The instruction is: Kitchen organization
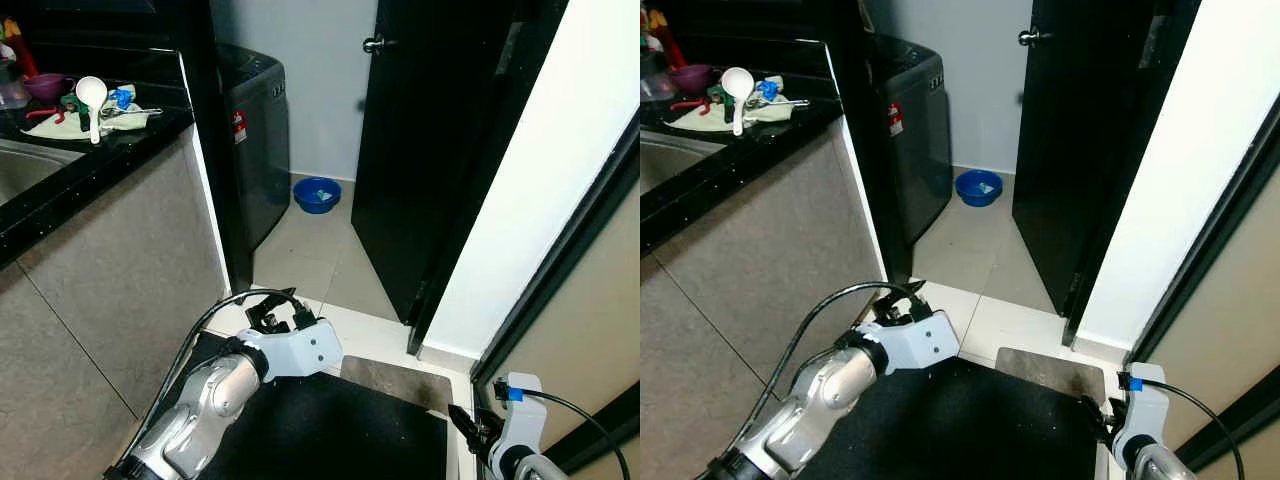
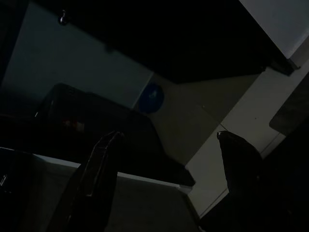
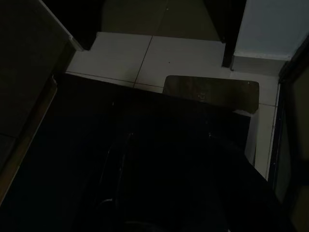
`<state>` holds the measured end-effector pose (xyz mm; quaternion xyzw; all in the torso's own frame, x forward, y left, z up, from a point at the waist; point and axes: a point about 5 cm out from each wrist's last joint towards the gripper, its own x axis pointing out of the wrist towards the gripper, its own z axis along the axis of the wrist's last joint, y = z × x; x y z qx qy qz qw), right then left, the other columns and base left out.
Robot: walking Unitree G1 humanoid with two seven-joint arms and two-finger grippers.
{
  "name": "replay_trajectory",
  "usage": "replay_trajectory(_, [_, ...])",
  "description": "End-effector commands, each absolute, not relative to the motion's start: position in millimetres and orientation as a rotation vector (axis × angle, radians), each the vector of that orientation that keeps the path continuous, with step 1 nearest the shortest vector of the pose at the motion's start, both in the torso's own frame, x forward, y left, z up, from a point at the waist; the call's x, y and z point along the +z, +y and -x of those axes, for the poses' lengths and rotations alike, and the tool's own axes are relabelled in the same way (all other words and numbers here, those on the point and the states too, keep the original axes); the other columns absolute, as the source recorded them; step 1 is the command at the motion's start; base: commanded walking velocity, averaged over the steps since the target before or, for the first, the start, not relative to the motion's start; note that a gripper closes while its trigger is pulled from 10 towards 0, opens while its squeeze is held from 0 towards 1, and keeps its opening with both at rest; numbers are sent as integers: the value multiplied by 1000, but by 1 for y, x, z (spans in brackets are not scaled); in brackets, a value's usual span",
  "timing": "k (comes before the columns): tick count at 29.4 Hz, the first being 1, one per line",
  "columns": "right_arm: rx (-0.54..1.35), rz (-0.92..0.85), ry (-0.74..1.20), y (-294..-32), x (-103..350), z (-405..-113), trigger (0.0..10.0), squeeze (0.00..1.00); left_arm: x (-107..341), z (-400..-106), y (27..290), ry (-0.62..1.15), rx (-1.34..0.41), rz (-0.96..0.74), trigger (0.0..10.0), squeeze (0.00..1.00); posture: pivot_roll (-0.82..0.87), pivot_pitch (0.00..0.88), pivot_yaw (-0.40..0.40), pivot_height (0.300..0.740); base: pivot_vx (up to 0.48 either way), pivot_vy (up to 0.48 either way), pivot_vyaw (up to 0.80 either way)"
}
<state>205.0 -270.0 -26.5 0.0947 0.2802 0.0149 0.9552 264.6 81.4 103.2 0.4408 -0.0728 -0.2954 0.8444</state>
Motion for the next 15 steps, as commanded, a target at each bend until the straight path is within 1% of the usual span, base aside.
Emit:
replay_trajectory(1, [38,-195,567,-266,-28,-204,10000,0,104,-263,83,-157,-631,-934,10000,0,-62,0,1,740,0,0,0])
replay_trajectory(10, [40,-198,569,-262,-29,-204,10000,0,104,-262,88,-158,-632,-944,10000,0,-43,0,7,740,0,0,0])
replay_trajectory(15, [41,-200,565,-260,-29,-205,10000,0,104,-262,89,-158,-632,-948,10000,0,-26,0,-4,740,0,0,0])
